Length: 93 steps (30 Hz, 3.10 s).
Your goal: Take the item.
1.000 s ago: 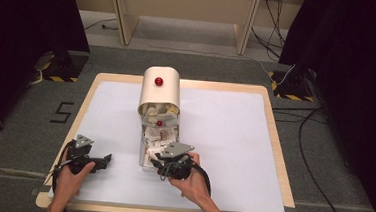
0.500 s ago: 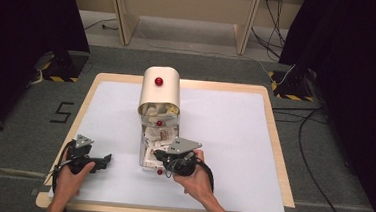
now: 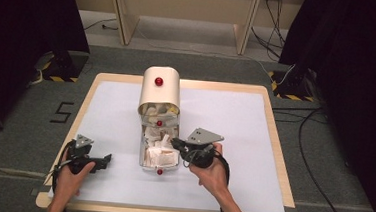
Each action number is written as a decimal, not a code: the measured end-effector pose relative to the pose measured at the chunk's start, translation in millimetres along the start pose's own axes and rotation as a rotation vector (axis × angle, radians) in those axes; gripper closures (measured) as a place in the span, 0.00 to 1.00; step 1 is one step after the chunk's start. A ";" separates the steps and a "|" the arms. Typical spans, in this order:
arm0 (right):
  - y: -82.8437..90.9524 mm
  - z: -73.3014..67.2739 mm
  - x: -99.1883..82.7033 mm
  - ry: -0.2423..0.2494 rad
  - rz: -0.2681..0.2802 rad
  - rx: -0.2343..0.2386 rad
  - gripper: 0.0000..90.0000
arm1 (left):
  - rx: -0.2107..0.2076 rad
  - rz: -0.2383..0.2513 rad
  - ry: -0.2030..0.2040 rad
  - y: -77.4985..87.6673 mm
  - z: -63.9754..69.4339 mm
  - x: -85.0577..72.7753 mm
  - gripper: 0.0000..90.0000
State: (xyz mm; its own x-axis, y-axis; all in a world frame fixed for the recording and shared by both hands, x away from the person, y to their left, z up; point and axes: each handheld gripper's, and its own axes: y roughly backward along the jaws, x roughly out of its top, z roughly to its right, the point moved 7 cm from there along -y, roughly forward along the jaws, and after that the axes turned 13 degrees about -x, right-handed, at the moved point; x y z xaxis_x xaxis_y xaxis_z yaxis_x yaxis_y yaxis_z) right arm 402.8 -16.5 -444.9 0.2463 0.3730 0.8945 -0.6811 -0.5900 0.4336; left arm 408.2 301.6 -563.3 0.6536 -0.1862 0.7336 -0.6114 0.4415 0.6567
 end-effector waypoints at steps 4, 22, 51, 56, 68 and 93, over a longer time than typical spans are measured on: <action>6.4 14.9 -0.3 -0.021 0.007 -0.031 0.95 | 0.000 0.000 0.000 0.0 0.0 0.0 0.00; 24.8 77.7 -23.4 -0.099 -0.019 -0.168 0.95 | 0.000 0.000 0.000 0.0 0.0 0.0 0.00; 43.5 135.5 -54.8 -0.192 -0.057 -0.290 0.94 | 0.000 0.001 0.000 0.0 0.0 0.0 0.00; 43.5 141.3 -60.2 -0.204 -0.067 -0.301 0.94 | 0.000 0.000 0.000 0.0 0.0 0.0 0.00; 39.1 145.4 -70.5 -0.208 -0.092 -0.308 0.94 | 0.000 0.001 0.001 0.0 0.0 0.0 0.00; 15.5 128.3 -88.3 -0.187 -0.152 -0.261 0.93 | 0.000 0.001 0.000 0.0 0.0 0.0 0.00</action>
State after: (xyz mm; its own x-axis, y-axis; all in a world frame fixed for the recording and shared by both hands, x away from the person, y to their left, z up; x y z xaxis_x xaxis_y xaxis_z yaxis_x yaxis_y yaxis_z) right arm 458.9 -150.5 -503.2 0.4637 0.2904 0.8370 -0.7743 -0.3263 0.5422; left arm 408.2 301.5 -563.3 0.6532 -0.1854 0.7341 -0.6120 0.4417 0.6560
